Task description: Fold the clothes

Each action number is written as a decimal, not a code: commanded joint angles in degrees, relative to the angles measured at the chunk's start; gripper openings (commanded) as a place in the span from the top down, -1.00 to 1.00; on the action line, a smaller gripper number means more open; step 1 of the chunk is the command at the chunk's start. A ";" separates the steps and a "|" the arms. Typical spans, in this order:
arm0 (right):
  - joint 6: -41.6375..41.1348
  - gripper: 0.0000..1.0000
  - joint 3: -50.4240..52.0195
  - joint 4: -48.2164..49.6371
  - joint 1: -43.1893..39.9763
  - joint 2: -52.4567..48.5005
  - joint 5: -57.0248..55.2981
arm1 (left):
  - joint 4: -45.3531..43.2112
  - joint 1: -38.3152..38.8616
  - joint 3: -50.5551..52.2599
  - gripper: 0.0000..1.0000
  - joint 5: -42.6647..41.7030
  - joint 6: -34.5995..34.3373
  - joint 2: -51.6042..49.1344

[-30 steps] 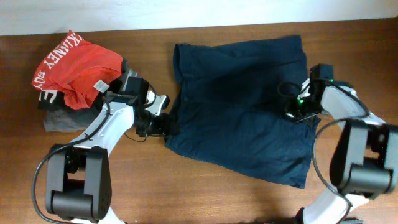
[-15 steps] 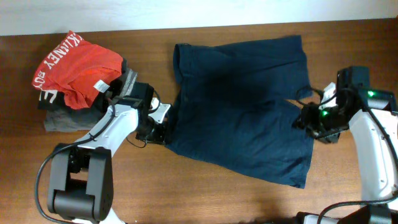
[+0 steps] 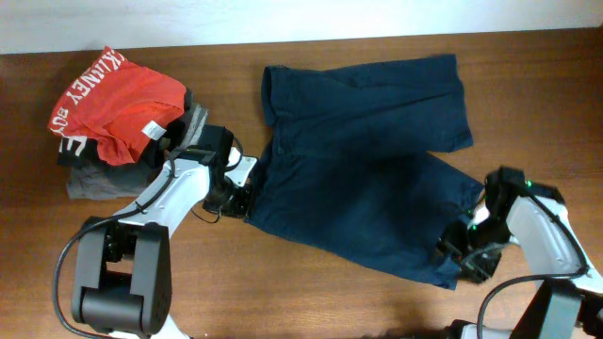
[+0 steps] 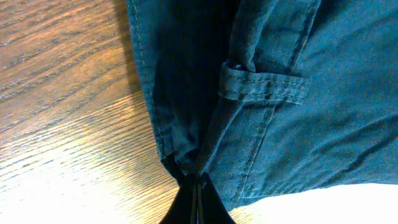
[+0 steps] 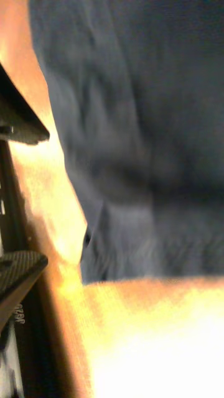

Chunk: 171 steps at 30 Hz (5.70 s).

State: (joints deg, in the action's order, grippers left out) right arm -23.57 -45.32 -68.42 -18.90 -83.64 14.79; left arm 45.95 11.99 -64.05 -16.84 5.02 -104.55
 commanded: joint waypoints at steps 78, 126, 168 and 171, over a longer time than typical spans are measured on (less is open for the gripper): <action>8.59 0.92 -27.02 -9.55 -2.73 18.51 -4.81 | 13.70 -0.13 -4.44 0.99 -9.35 -5.53 22.62; 6.80 0.89 -45.22 31.95 13.64 -29.11 5.27 | -14.49 -0.22 -7.26 0.37 24.37 -8.46 8.48; -2.16 0.92 -13.94 24.35 7.98 -27.58 -11.50 | -20.85 -5.92 -8.02 0.89 14.69 -6.10 -8.52; -0.81 0.92 -13.97 21.18 6.38 -24.92 -12.48 | -18.12 -5.92 -10.16 0.89 14.71 -5.66 -7.52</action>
State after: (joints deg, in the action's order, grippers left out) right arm -24.67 -62.92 -44.25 -9.15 -107.63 16.53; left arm 26.46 7.51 -71.81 -4.93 -0.25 -113.08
